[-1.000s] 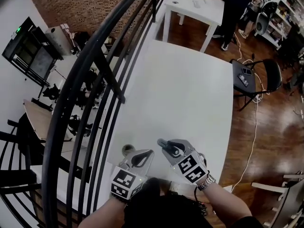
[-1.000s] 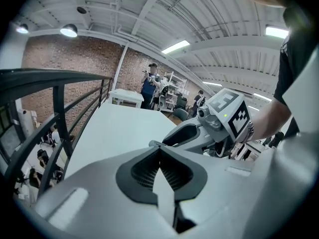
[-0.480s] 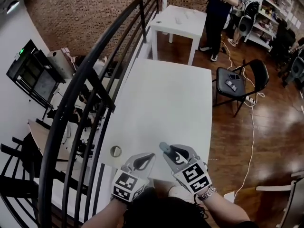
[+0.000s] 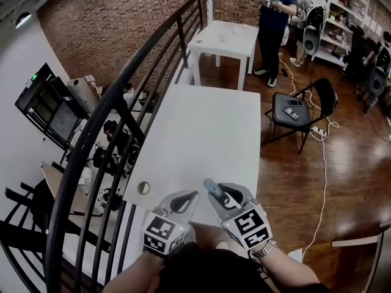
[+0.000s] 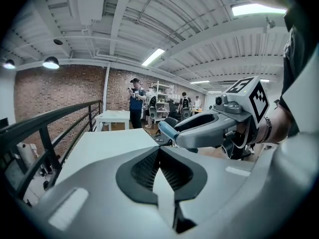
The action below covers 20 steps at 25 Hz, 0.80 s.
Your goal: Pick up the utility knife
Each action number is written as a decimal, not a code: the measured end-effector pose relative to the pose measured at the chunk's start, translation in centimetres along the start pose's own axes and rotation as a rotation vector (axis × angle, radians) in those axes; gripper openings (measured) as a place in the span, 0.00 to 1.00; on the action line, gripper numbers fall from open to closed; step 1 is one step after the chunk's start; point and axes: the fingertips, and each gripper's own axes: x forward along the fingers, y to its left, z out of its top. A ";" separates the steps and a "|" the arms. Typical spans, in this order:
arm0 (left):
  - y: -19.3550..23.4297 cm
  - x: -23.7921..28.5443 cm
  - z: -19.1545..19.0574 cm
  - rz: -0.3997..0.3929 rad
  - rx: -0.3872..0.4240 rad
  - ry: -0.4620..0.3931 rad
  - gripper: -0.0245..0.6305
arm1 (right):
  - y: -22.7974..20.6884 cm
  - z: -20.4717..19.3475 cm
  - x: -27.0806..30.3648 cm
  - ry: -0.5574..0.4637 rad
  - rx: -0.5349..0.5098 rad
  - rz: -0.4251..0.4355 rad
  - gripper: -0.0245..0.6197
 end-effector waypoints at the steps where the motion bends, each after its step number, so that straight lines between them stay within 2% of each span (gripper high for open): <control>1: -0.4 -0.2 0.3 0.003 0.007 -0.007 0.06 | 0.0 0.3 -0.6 -0.010 -0.003 -0.006 0.23; 9: -3.2 -0.8 1.2 0.017 0.039 -0.037 0.06 | 0.3 0.9 -3.9 -0.077 -0.008 -0.026 0.23; 20: -5.0 -1.1 2.1 0.050 0.087 -0.059 0.06 | 0.0 1.1 -6.2 -0.104 -0.026 -0.026 0.23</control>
